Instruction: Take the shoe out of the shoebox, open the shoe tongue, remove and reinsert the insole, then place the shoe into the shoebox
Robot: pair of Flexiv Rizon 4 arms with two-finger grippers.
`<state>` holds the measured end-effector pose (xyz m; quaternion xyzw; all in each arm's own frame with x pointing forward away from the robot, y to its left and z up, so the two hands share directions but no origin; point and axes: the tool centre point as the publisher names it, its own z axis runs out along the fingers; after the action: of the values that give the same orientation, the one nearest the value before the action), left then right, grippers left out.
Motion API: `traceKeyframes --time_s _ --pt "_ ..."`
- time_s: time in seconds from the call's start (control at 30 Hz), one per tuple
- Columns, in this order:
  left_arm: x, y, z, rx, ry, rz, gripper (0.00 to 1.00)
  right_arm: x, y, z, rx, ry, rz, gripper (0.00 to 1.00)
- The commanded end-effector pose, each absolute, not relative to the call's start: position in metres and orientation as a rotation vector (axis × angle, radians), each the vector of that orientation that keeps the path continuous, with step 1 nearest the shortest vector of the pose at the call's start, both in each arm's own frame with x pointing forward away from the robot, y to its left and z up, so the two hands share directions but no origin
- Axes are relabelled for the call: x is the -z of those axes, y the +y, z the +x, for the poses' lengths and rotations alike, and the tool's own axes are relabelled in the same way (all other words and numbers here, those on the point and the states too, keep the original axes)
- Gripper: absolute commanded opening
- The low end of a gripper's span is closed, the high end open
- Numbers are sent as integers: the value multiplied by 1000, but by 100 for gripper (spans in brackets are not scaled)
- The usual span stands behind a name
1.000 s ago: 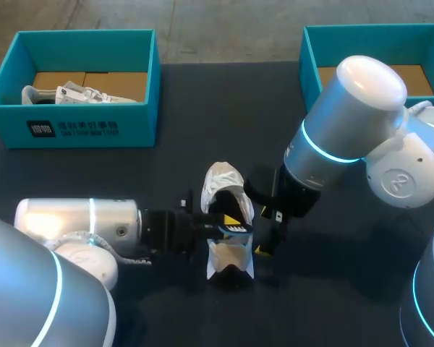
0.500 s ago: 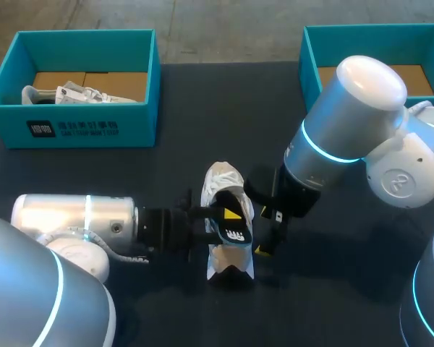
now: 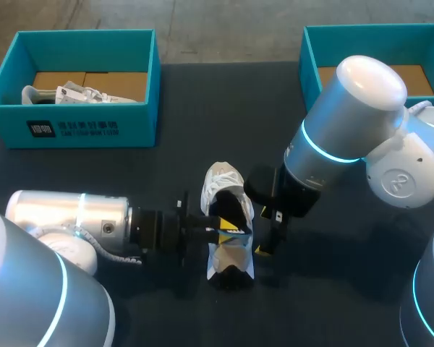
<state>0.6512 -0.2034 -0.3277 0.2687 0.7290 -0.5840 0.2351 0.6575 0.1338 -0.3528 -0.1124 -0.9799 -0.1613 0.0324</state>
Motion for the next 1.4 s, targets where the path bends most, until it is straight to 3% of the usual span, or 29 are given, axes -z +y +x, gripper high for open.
traceKeyframes --time_s 0.03,1.0,1.03,1.07,1.17,1.23,1.4 --pt "329 -207 653 1598 1998 764 0 353 134 656 493 -3021 -349 100" --pt "350 -205 680 1451 2107 668 0 353 134 656 493 -3021 -349 100" --pt "349 -205 678 1459 2110 667 1 353 134 656 493 -3021 -349 100" --pt "348 -204 677 1461 2108 668 15 353 134 656 493 -3021 -349 100" --pt "345 -203 674 1498 2100 668 29 353 134 656 493 -3021 -349 100" --pt "342 -202 672 1524 2090 664 33 353 134 656 493 -3021 -349 100" --pt "336 -201 668 1557 2073 674 31 353 134 656 493 -3021 -349 100"
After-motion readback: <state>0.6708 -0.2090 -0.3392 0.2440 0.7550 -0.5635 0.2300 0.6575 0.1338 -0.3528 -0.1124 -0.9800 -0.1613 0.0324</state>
